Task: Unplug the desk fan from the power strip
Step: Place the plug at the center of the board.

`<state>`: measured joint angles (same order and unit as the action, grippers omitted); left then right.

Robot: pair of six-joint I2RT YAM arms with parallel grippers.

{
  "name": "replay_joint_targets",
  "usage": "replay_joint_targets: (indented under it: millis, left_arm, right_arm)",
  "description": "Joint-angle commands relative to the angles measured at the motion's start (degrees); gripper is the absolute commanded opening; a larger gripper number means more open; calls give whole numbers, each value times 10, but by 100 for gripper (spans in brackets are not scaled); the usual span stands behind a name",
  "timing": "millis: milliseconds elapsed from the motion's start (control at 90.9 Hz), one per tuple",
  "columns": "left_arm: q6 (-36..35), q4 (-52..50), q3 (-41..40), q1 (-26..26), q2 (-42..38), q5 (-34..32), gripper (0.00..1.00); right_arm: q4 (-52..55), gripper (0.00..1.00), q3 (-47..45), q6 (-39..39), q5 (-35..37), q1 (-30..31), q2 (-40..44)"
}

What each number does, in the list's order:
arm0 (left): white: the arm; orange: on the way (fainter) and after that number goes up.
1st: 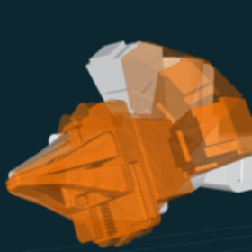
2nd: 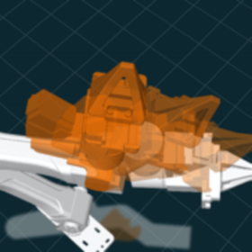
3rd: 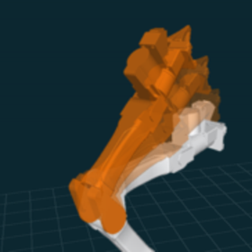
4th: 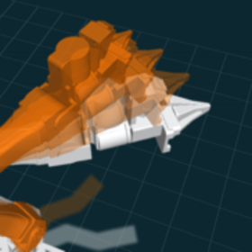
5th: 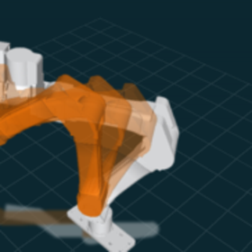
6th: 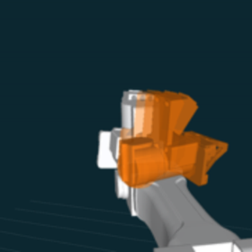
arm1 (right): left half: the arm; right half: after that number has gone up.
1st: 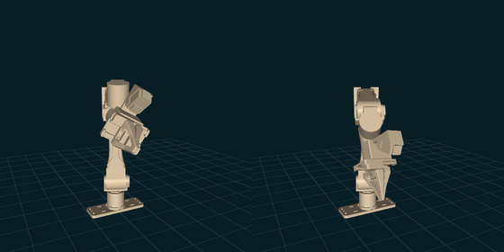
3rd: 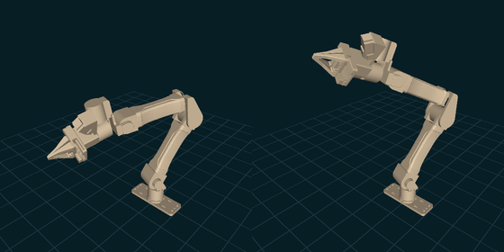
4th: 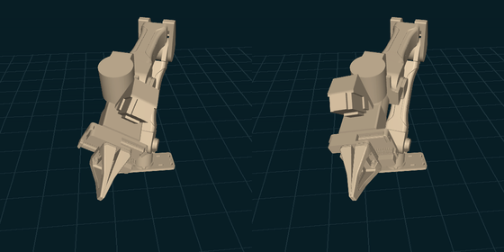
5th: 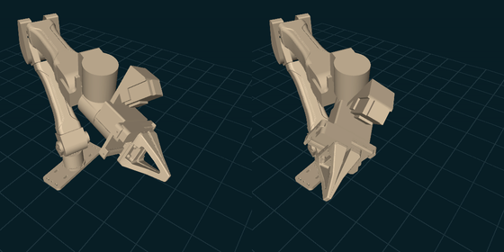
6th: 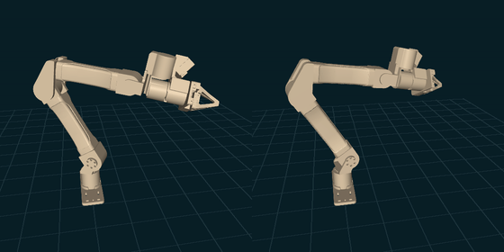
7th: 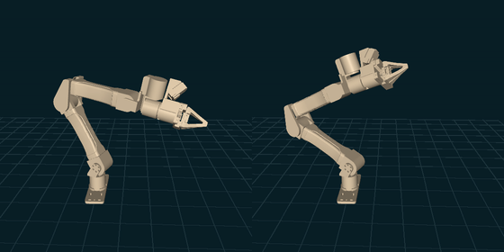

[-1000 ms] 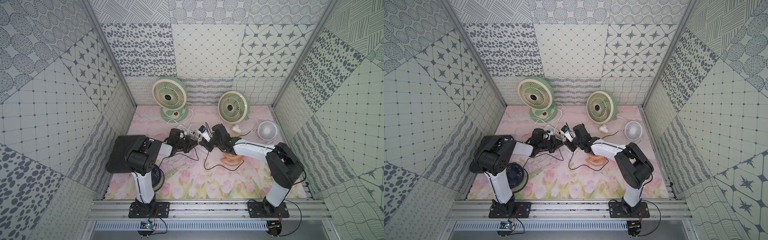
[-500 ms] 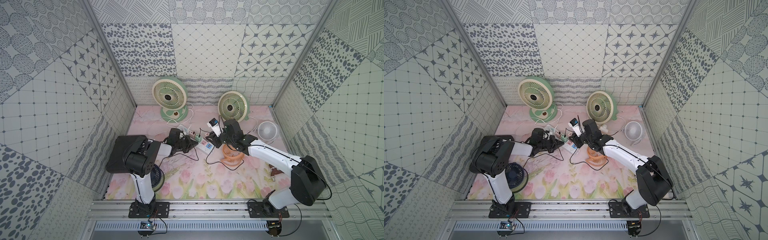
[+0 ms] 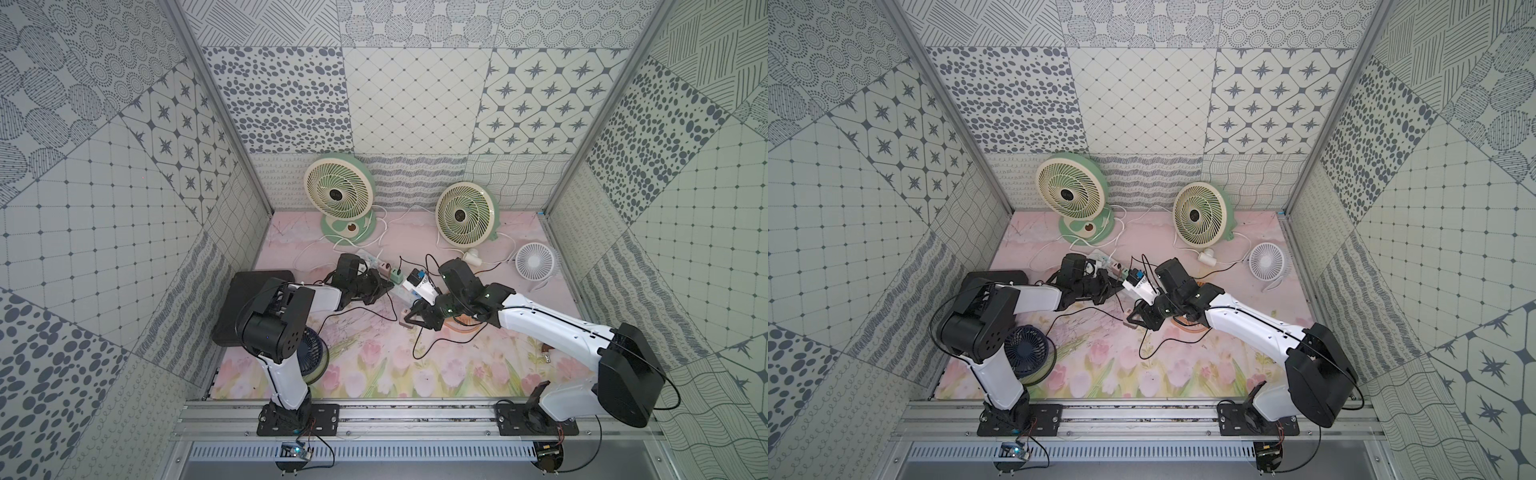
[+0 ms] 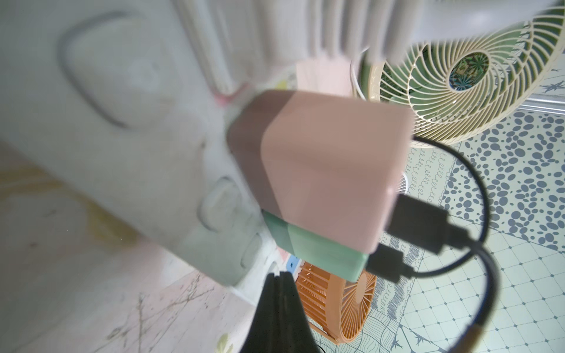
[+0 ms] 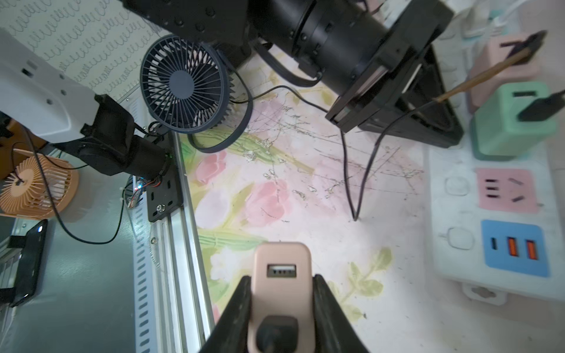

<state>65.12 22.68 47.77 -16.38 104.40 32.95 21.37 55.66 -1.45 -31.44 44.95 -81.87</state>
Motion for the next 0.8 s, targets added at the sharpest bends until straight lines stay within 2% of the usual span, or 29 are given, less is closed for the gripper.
replay_joint_targets:
  millis: [0, 517, 792]
  left_arm:
    - [-23, -29, 8, -2, -8, -7, 0]
    - [-29, -44, 2, -1, -22, -15, 0]
    - [-31, -47, 1, -2, -24, -18, 0]
  right_arm:
    - [13, 15, -4, 1, -36, 17, -22]
    - [17, 19, -5, -10, -53, 35, -95]
    - [16, 25, -2, -14, -32, 37, -129]
